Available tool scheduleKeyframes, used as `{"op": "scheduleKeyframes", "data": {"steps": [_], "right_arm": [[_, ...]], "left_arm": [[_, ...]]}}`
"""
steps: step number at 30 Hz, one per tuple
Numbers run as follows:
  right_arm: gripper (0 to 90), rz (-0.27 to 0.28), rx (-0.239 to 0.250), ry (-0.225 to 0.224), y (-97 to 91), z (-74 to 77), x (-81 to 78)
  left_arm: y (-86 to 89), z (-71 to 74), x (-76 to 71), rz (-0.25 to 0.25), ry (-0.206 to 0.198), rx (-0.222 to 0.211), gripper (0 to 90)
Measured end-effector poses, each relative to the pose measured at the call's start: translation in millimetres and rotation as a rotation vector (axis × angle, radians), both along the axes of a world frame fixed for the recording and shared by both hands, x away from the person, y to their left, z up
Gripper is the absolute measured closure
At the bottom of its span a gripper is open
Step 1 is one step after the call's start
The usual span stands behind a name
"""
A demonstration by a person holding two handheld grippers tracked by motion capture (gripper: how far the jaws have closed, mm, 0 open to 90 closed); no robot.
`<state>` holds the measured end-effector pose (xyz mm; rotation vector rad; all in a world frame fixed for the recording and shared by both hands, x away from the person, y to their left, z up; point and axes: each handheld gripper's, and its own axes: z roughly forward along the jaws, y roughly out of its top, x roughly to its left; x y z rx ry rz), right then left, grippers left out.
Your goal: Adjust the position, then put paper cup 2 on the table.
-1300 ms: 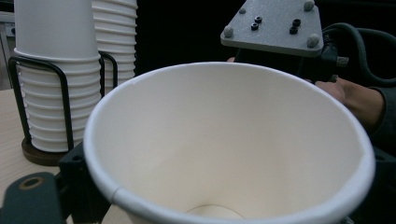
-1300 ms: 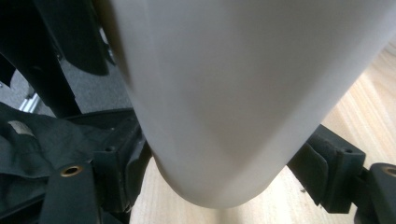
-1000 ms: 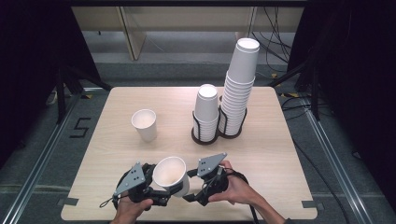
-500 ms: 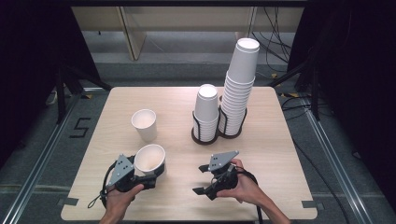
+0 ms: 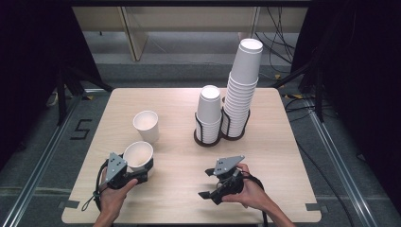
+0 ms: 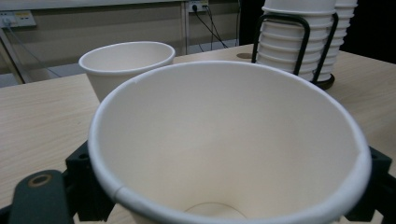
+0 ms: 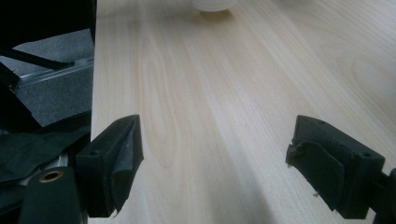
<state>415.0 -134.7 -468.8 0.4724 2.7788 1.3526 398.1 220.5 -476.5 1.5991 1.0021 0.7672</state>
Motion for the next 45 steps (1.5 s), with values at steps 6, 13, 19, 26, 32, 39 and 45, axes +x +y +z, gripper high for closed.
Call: {"op": "scheduleKeyframes", "data": {"steps": [6, 13, 19, 26, 32, 39, 45], "right_arm": [[17.9, -0.015, 0.007, -0.005, -4.5, 1.0, -0.8], [17.8, -0.036, -0.014, -0.020, -8.9, -1.1, 0.4], [18.0, -0.034, -0.017, -0.013, -9.3, -2.0, 0.5], [18.0, -0.039, -0.017, -0.012, -10.5, -2.2, 2.3], [18.1, -0.039, -0.020, -0.016, -10.1, -3.1, 3.2], [18.2, -0.039, -0.020, -0.016, -9.8, -2.7, 3.1], [18.2, -0.042, -0.024, -0.016, -9.7, -3.0, 3.4]], "left_arm": [[3.9, -1.9, 3.8, 0.027, -0.004, 0.001, 13.5], [13.0, -3.8, 6.8, 0.062, 0.009, 0.025, 13.4], [20.6, -3.6, 9.4, 0.088, 0.005, 0.016, 13.4], [29.6, -4.8, 14.1, 0.112, 0.011, 0.013, 13.4], [35.9, -6.3, 17.3, 0.139, 0.009, 0.009, 13.4], [34.4, -7.6, 21.6, 0.147, 0.017, 0.002, 13.3], [33.1, -9.1, 28.1, 0.158, 0.009, 0.008, 13.3]]}}
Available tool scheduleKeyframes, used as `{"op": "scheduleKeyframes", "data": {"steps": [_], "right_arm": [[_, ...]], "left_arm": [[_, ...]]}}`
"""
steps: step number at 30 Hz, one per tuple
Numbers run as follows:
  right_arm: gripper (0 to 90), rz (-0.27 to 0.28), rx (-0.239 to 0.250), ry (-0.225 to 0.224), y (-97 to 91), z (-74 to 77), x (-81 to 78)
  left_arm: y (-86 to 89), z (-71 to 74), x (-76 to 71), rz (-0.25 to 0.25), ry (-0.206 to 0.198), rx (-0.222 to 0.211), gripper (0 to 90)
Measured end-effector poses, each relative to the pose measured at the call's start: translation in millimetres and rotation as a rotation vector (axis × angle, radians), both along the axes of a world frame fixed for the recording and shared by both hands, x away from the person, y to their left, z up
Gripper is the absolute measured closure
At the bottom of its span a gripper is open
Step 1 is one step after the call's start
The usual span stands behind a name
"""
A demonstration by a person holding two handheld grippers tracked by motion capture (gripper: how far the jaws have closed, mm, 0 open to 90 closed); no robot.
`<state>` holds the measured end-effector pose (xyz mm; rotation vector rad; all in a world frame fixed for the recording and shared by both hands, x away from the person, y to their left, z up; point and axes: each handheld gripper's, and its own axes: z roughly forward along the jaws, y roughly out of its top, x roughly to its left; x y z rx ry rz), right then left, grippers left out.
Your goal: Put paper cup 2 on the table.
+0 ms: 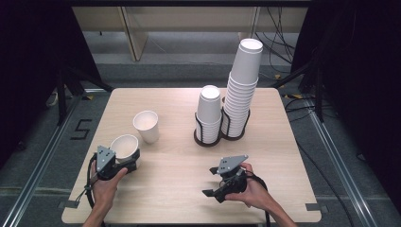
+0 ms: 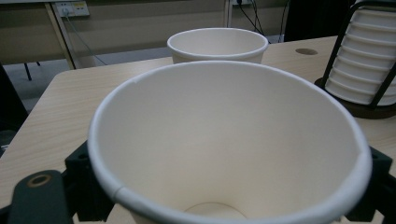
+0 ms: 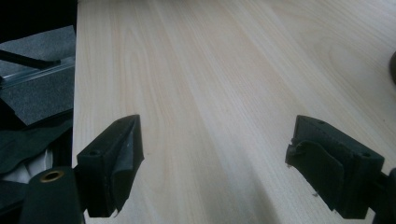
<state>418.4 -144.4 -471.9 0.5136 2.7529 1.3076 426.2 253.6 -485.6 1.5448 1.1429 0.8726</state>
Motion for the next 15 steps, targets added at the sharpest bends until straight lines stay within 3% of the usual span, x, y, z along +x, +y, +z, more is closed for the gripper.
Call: {"op": "scheduleKeyframes", "data": {"steps": [8, 12, 15], "right_arm": [[18.3, 0.000, -0.004, -0.001, -0.2, -0.8, 0.2], [18.3, 0.005, 0.000, 0.010, -0.4, -1.2, 0.9], [18.3, -0.007, -0.002, 0.019, -0.1, -2.0, 0.2]], "left_arm": [[9.3, -0.3, 16.6, 0.048, 0.000, 0.008, 13.3], [14.1, 1.7, 24.2, 0.063, -0.003, -0.012, 13.2], [15.3, 0.2, 29.8, 0.072, 0.014, -0.002, 13.2]]}}
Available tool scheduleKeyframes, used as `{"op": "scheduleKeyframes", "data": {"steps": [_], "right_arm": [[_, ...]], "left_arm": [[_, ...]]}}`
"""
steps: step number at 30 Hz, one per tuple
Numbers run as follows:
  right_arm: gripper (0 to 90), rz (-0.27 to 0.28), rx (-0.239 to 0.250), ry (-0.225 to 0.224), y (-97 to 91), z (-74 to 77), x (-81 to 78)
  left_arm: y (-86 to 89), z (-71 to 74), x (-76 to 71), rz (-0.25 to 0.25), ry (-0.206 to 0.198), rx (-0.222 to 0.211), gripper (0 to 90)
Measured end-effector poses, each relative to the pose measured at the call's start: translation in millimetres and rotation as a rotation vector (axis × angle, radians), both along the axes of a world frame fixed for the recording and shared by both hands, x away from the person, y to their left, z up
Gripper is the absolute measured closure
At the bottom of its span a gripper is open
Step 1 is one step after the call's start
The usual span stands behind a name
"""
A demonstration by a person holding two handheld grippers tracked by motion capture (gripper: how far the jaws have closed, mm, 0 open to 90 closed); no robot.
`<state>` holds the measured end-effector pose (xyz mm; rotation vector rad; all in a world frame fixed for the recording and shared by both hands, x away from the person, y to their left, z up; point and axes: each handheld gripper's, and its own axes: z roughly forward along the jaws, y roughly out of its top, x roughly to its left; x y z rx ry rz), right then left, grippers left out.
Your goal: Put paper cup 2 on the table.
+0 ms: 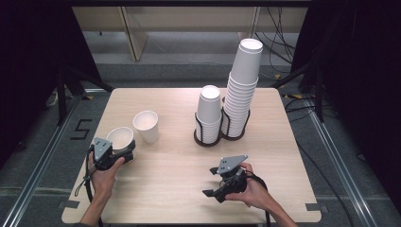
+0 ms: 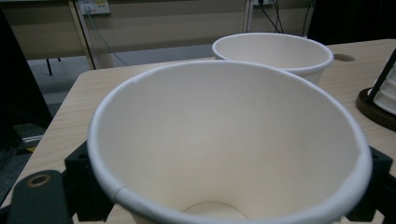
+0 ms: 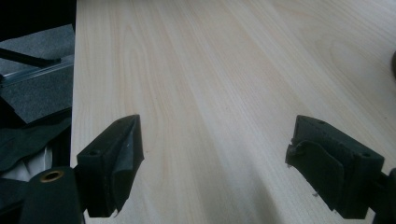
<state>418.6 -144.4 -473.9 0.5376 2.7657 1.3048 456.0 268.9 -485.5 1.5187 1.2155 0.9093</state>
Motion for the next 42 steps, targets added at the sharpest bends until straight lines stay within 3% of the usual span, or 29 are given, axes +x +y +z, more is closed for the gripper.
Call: {"op": "scheduleKeyframes", "data": {"steps": [8, 11, 14, 17, 26, 37, 42], "right_arm": [[18.2, 0.012, -0.004, -0.006, -0.1, -0.7, 0.6], [18.2, 0.011, -0.007, -0.005, -0.3, -0.6, 0.6], [18.2, 0.020, -0.010, -0.027, 0.2, -0.8, 0.9], [18.2, 0.017, -0.006, -0.003, 1.2, -1.4, -0.7], [18.2, 0.015, -0.010, -0.015, 0.1, -0.8, 0.4], [18.2, 0.013, -0.003, 0.008, -3.0, -3.2, 4.8], [18.2, 0.013, -0.009, -0.012, -4.2, -1.6, 2.4]], "left_arm": [[1.6, 2.0, 12.8, 0.019, 0.001, -0.013, 13.1], [2.6, 3.4, 16.0, 0.032, 0.003, 0.005, 13.1], [5.8, 0.2, 20.4, 0.045, 0.009, 0.000, 13.1], [7.2, -2.4, 23.8, 0.044, 0.013, -0.003, 13.1], [3.5, -1.3, 29.8, 0.046, 0.013, -0.002, 13.0], [7.9, -5.1, 45.6, 0.071, 0.018, -0.025, 12.9], [5.9, -7.0, 45.2, 0.069, 0.021, -0.016, 12.3]]}}
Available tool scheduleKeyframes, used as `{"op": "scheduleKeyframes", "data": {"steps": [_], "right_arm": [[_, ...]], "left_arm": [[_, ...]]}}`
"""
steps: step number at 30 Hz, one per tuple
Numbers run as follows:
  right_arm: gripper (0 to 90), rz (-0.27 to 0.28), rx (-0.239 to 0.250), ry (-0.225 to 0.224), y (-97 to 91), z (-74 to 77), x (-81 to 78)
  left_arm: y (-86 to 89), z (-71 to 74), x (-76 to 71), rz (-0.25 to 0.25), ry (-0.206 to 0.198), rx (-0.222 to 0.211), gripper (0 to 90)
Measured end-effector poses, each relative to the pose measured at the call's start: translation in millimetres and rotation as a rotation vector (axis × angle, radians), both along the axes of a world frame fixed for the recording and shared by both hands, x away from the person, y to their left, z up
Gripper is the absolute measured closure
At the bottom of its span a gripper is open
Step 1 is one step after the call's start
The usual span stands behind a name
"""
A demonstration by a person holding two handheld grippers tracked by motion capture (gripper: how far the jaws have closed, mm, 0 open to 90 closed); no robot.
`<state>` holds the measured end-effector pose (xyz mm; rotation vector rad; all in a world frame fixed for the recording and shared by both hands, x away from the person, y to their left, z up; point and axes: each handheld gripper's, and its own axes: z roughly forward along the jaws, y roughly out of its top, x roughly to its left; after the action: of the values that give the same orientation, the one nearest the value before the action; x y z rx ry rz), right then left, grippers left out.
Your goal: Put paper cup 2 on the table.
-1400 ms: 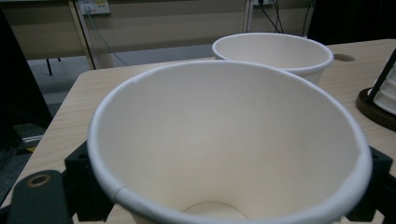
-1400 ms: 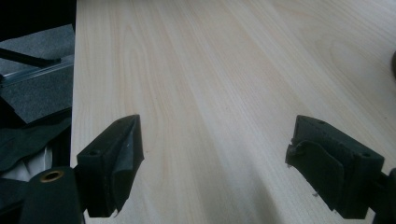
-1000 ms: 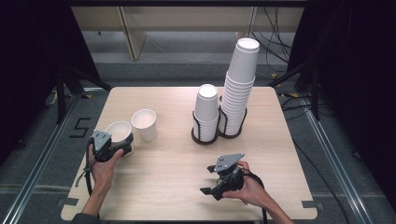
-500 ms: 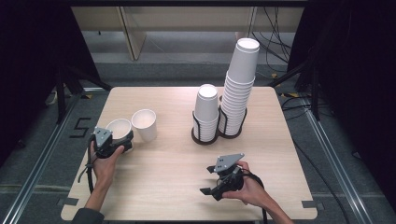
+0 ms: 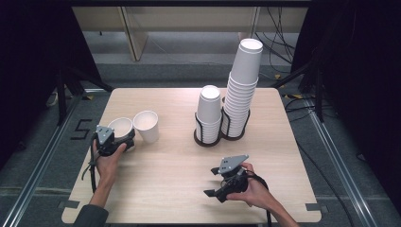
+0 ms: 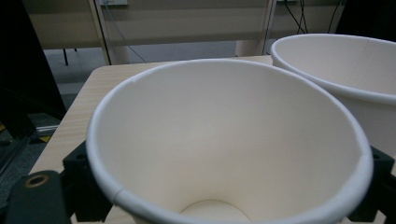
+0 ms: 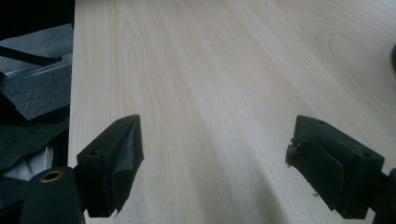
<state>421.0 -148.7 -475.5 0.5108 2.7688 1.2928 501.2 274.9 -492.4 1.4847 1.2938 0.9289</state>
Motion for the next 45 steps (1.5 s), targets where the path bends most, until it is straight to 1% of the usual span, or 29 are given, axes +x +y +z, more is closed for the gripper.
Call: {"op": "scheduleKeyframes", "data": {"steps": [2, 3, 4, 5, 6, 8, 10, 12, 13, 15, 17, 19, 22, 24, 26, 31, 35, 36, 37, 39, 40, 42, 45], "right_arm": [[18.2, 0.000, -0.002, -0.006, 0.6, 0.2, -1.3], [18.2, -0.004, -0.003, 0.004, 1.0, 0.1, -2.3], [18.2, 0.001, -0.001, 0.004, 1.1, 0.5, -3.1], [18.2, 0.000, -0.002, 0.005, 1.0, 0.8, -3.5], [18.2, -0.001, -0.001, 0.004, 0.9, 0.9, -3.4], [18.2, -0.006, 0.000, 0.003, 1.0, 0.5, -3.0], [18.2, -0.006, -0.005, 0.004, 0.9, 0.2, -2.6], [18.2, -0.003, -0.004, 0.003, 0.7, 0.4, -3.2], [18.2, -0.002, -0.004, 0.003, 0.7, 0.5, -3.3], [18.2, -0.002, -0.004, 0.000, 0.7, 0.7, -3.4], [18.1, -0.001, -0.004, 0.001, 0.8, 0.7, -3.5], [18.1, -0.003, -0.006, 0.003, 1.1, 0.5, -3.8], [18.1, -0.005, -0.009, 0.000, 1.6, 0.4, -4.2], [18.1, -0.006, -0.005, 0.001, 2.1, 0.2, -4.8], [18.1, -0.005, -0.009, -0.002, 1.8, 0.7, -4.8], [18.1, 0.002, -0.004, -0.002, 2.5, 0.0, -4.4], [18.1, 0.001, -0.003, 0.008, 2.5, -0.3, -4.5], [18.1, 0.002, -0.003, 0.007, 2.5, -0.2, -4.6], [18.1, -0.002, -0.004, 0.001, 2.4, 0.1, -4.8], [18.1, 0.001, -0.011, 0.001, 2.2, 0.6, -5.0], [18.1, 0.001, -0.011, 0.001, 2.2, 0.6, -5.0], [18.1, 0.001, -0.011, 0.001, 2.2, 0.6, -5.0], [18.1, -0.003, -0.012, 0.000, 2.0, 0.6, -5.3]], "left_arm": [[-0.2, -0.1, 0.1, 0.001, 0.001, 0.003, 12.0], [-0.6, -0.4, 0.1, 0.001, 0.002, 0.004, 11.6], [-0.9, -0.8, 0.1, 0.000, 0.004, 0.007, 11.4], [-1.1, -1.7, 0.5, -0.001, -0.005, 0.008, 11.3], [-1.0, -1.4, -0.4, -0.003, 0.002, 0.009, 11.2], [-0.6, -2.4, -0.4, -0.009, 0.002, 0.014, 10.9], [0.0, -4.7, -1.2, -0.011, 0.015, 0.020, 10.9], [1.1, -8.0, -1.6, -0.017, 0.039, 0.024, 11.3], [1.8, -8.9, -1.8, -0.023, 0.043, 0.020, 13.1], [1.9, -8.2, -2.9, -0.020, 0.048, 0.019, 13.4], [1.6, -7.8, -3.7, -0.029, 0.050, 0.018, 13.3], [1.5, -7.4, -4.7, -0.030, 0.062, 0.031, 13.5], [2.4, -8.2, -5.0, -0.035, 0.082, 0.026, 13.9], [2.5, -10.0, -5.2, -0.037, 0.087, 0.028, 14.2], [3.1, -11.5, -6.9, -0.036, 0.107, 0.033, 14.4], [7.6, -12.1, -12.6, -0.036, 0.118, 0.034, 14.4], [8.9, -14.3, -15.7, -0.051, 0.155, 0.043, 14.4], [8.6, -14.8, -16.6, -0.053, 0.165, 0.038, 14.4], [8.6, -14.9, -17.2, -0.057, 0.173, 0.039, 14.4], [8.5, -13.0, -19.7, -0.059, 0.177, 0.037, 14.4], [8.4, -12.2, -20.6, -0.059, 0.174, 0.030, 14.4], [8.0, -9.3, -24.1, -0.062, 0.187, 0.034, 14.4], [7.7, -6.6, -29.3, -0.064, 0.199, 0.027, 14.4]]}}
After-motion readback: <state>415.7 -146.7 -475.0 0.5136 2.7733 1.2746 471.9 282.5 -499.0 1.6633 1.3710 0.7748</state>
